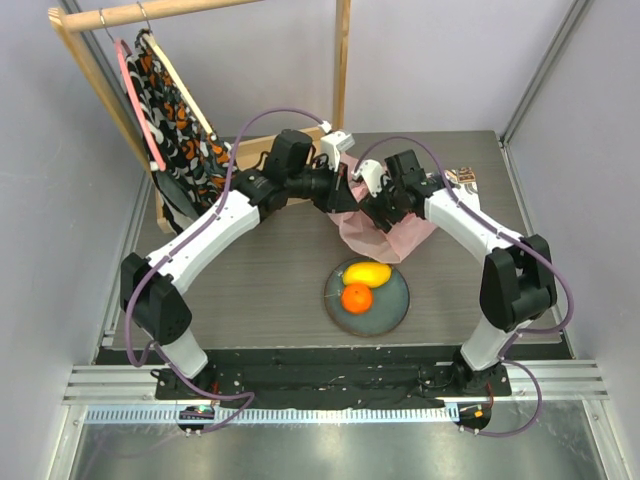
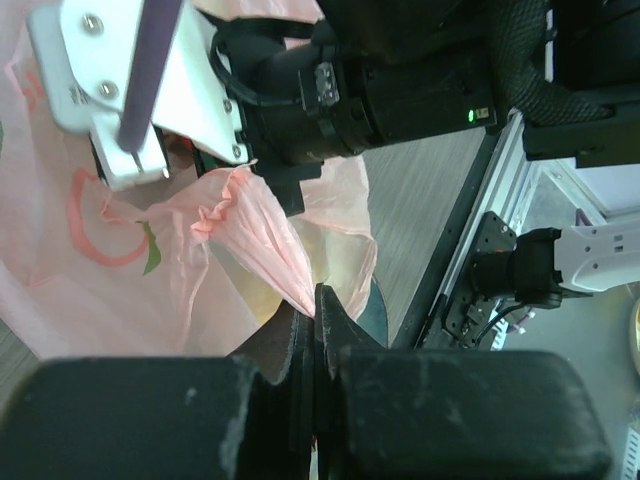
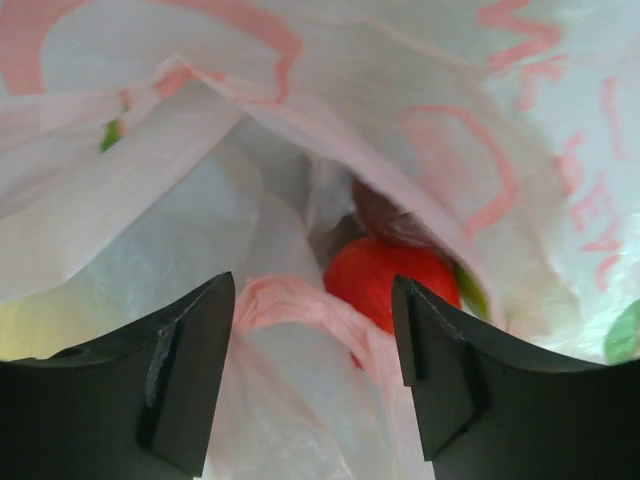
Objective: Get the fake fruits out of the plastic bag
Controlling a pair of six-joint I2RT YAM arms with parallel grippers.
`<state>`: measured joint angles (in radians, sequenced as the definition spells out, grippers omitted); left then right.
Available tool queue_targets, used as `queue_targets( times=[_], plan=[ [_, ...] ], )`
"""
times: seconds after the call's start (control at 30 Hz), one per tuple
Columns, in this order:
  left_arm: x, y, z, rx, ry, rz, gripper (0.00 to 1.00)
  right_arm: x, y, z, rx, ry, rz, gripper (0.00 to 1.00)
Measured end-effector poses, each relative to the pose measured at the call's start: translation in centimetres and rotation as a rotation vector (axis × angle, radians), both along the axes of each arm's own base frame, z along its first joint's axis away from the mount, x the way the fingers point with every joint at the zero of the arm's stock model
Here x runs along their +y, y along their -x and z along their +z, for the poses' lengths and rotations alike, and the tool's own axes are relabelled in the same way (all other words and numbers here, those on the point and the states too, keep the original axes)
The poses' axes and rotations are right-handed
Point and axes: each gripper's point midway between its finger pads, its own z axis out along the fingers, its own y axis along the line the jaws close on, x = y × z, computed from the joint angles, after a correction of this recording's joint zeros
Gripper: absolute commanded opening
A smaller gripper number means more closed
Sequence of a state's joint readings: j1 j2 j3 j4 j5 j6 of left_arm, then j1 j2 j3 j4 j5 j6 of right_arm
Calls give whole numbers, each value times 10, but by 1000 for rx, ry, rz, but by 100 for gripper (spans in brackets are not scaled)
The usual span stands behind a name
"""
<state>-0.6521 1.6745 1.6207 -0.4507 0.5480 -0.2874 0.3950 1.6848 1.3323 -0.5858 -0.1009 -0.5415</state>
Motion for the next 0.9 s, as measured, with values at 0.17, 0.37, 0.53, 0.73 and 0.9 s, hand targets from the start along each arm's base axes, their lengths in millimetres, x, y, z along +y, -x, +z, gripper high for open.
queue_targets(
  times=[0.17,0.37,0.53,0.73,0.9],
  plan=[
    [2,1,-6,8,-17,2,0,2,-22,3,-47,-2,-52,78],
    [2,1,-6,9,-19,2,0,-1,-52,-28,-44,57,-128,80],
    [3,0,-8,7,-25,6,0,-11,-63,-57,-11,121,-184,78],
    [5,-2,-9,1,-32,18,0,-19,-69,-58,-28,163,-199,44],
    [8,-6,-9,0,-34,31,0,-18,-66,-40,-28,100,-191,41]
  ],
)
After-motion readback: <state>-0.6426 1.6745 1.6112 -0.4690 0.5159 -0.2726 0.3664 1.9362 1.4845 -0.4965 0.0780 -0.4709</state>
